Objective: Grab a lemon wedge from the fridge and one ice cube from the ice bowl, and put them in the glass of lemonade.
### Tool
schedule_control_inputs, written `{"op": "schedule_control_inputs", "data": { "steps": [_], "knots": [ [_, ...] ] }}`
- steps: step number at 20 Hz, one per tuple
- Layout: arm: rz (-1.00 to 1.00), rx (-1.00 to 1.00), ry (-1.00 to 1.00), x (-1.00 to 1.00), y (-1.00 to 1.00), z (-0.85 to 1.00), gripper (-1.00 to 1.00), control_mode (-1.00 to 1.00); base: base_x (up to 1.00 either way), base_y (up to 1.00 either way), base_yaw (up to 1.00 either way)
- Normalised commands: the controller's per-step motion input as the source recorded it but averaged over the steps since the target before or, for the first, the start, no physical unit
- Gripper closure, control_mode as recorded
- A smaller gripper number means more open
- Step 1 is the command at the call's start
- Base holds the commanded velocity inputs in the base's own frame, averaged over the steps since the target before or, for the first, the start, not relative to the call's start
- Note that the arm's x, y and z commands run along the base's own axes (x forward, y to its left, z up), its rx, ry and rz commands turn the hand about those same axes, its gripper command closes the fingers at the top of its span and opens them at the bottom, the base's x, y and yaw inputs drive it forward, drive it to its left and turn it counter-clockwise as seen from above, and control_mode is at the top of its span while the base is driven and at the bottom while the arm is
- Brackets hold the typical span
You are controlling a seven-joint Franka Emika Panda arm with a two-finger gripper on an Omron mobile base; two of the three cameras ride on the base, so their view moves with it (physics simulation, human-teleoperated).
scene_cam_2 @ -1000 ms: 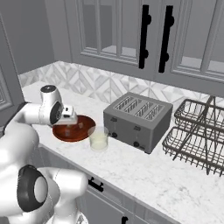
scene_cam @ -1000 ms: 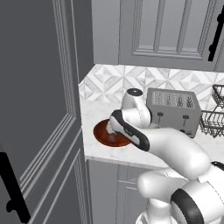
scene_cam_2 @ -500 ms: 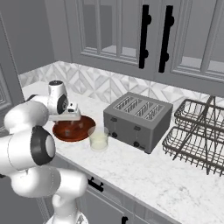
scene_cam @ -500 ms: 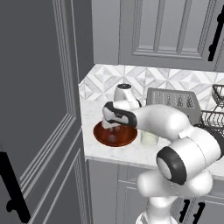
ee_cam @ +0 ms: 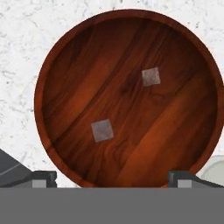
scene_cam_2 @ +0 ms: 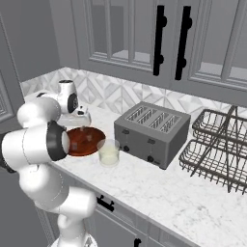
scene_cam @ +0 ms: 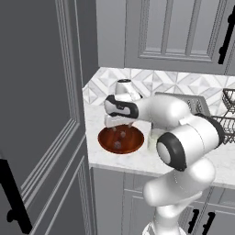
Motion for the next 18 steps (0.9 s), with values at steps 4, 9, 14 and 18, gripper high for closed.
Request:
{"op": "schedule_control_inputs", "data": {
  "steps": [4, 9, 14, 18],
  "knots": [
    [0.00, 0.01, -0.02, 0.14, 0.00, -0.59, -1.00, -1.00, 0.00, 0.00, 0.00],
    [0.00, 0.01, -0.02, 0.02, 0.00, -0.49, -1.00, -1.00, 0.00, 0.00, 0.00],
    [0.00, 0.00, 0.00, 0.08, 0.00, -0.45, -1.00, -1.00, 0.00, 0.00, 0.00],
    [0.00, 0.00, 0.00, 0.10, 0.00, -0.40, -1.00, -1.00, 0.00, 0.00, 0.00]
  ]
}}
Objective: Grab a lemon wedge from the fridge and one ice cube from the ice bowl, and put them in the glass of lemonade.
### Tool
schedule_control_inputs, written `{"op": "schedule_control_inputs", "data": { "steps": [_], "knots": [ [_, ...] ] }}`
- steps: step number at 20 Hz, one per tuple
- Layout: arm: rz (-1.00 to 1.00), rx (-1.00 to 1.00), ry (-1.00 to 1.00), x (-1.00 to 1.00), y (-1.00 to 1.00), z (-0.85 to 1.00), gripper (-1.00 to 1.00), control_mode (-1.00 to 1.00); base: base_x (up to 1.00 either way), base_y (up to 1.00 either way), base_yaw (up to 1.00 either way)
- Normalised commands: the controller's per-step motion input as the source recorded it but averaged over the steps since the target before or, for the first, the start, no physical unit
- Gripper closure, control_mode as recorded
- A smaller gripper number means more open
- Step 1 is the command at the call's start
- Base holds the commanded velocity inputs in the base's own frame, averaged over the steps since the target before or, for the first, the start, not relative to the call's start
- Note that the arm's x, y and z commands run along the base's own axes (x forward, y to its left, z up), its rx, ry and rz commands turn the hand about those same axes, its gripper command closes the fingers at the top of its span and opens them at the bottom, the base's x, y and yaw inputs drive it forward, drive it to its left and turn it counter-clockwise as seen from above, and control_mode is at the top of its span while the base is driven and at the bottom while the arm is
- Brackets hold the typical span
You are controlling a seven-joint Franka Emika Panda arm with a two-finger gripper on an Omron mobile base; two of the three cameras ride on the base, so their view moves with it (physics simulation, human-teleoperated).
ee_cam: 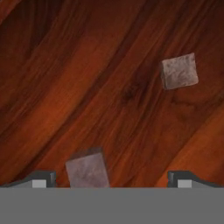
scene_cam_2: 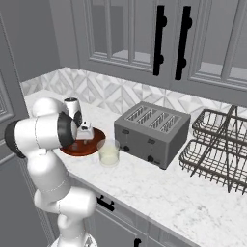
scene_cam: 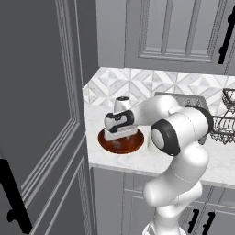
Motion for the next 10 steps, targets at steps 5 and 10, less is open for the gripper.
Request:
{"op": "schedule_control_inputs", "data": {
  "steps": [5, 10],
  "knots": [
    [0.00, 0.00, 0.00, 0.00, -0.05, -0.01, -1.00, -1.00, 0.00, 0.00, 0.00],
    [0.00, 0.00, 0.00, 0.05, -0.22, 0.00, -1.00, -1.00, 0.00, 0.00, 0.00]
  ]
}}
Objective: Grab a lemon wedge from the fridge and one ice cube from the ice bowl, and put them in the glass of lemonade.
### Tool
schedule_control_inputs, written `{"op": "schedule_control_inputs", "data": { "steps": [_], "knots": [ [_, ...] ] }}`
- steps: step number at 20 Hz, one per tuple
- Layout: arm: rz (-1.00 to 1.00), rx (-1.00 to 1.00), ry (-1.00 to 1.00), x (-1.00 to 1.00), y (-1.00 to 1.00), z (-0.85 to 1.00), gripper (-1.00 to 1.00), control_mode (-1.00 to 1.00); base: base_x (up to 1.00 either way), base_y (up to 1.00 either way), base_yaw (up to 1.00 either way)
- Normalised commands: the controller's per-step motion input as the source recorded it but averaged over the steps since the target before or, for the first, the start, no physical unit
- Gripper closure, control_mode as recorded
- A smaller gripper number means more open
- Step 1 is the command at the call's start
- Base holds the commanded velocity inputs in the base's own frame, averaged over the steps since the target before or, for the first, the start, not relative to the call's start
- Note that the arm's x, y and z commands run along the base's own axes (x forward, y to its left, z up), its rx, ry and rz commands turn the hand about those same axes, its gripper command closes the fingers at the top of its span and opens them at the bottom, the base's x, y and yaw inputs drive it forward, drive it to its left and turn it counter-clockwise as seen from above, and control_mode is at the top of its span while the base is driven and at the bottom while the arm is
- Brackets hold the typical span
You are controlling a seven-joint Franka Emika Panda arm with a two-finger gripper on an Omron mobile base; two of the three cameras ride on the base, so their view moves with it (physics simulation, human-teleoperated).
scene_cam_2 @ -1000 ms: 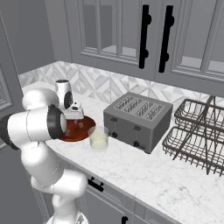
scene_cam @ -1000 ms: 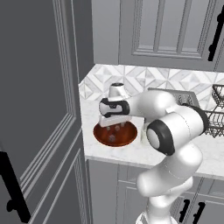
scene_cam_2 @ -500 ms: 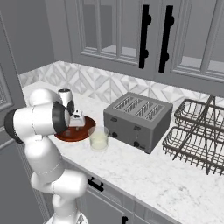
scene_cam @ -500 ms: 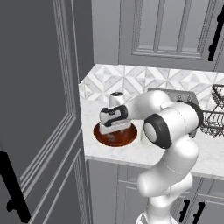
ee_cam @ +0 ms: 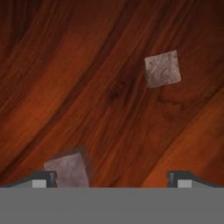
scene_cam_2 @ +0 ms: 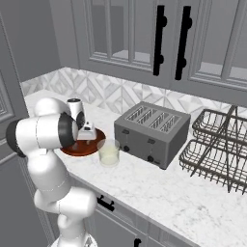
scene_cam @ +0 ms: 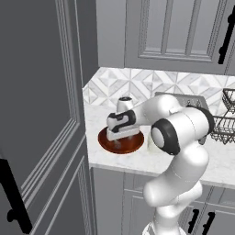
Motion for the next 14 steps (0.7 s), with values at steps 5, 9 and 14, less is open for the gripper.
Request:
{"op": "schedule_control_inputs", "data": {
  "steps": [5, 9, 14],
  "knots": [
    [0.00, 0.00, 0.01, 0.21, -0.09, 0.00, -1.00, -1.00, 0.00, 0.00, 0.00],
    [0.00, 0.00, 0.02, 0.11, 0.00, 0.00, -1.00, -1.00, 0.00, 0.00, 0.00],
    [0.02, 0.00, -0.03, -0.44, 0.20, 0.00, -1.00, -1.00, 0.00, 0.00, 0.00]
  ]
}}
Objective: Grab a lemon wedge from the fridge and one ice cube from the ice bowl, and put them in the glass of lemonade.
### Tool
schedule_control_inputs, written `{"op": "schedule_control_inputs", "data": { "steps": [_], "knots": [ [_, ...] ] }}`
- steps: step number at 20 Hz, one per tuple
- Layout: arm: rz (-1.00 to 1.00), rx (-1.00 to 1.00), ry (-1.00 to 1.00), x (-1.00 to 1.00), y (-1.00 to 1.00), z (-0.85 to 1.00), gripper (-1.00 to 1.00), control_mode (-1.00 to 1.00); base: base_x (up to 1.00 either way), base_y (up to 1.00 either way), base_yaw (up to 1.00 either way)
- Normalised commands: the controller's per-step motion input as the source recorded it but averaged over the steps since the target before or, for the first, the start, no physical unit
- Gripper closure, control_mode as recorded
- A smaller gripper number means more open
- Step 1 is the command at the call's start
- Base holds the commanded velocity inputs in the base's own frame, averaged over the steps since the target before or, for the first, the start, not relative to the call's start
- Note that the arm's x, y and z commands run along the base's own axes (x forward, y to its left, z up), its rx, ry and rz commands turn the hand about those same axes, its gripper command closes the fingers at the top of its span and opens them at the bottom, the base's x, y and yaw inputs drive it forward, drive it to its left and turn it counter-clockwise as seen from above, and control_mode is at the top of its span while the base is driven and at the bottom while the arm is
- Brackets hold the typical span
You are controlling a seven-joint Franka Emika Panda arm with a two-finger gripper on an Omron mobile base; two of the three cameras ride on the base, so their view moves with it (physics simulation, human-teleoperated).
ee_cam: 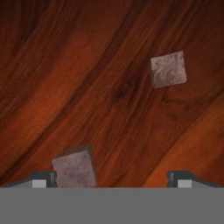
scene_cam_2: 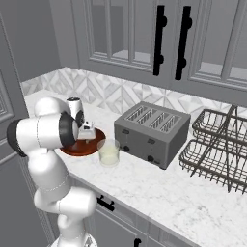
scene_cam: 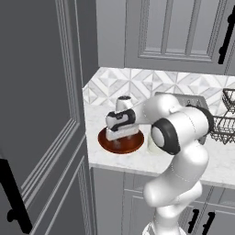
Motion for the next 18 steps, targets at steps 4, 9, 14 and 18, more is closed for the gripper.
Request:
{"op": "schedule_control_inputs", "data": {
  "steps": [4, 9, 14, 18],
  "knots": [
    [0.02, 0.00, -0.04, -0.14, 0.08, 0.00, -1.00, -1.00, 0.00, 0.00, 0.00],
    [0.00, 0.00, 0.00, 0.05, 0.05, -0.26, -1.00, -1.00, 0.00, 0.00, 0.00],
    [0.00, 0.00, 0.00, 0.08, 0.00, -0.44, -1.00, -1.00, 0.00, 0.00, 0.00],
    [0.00, 0.00, 0.00, 0.00, 0.00, -0.05, -1.00, -1.00, 0.00, 0.00, 0.00]
  ]
}}
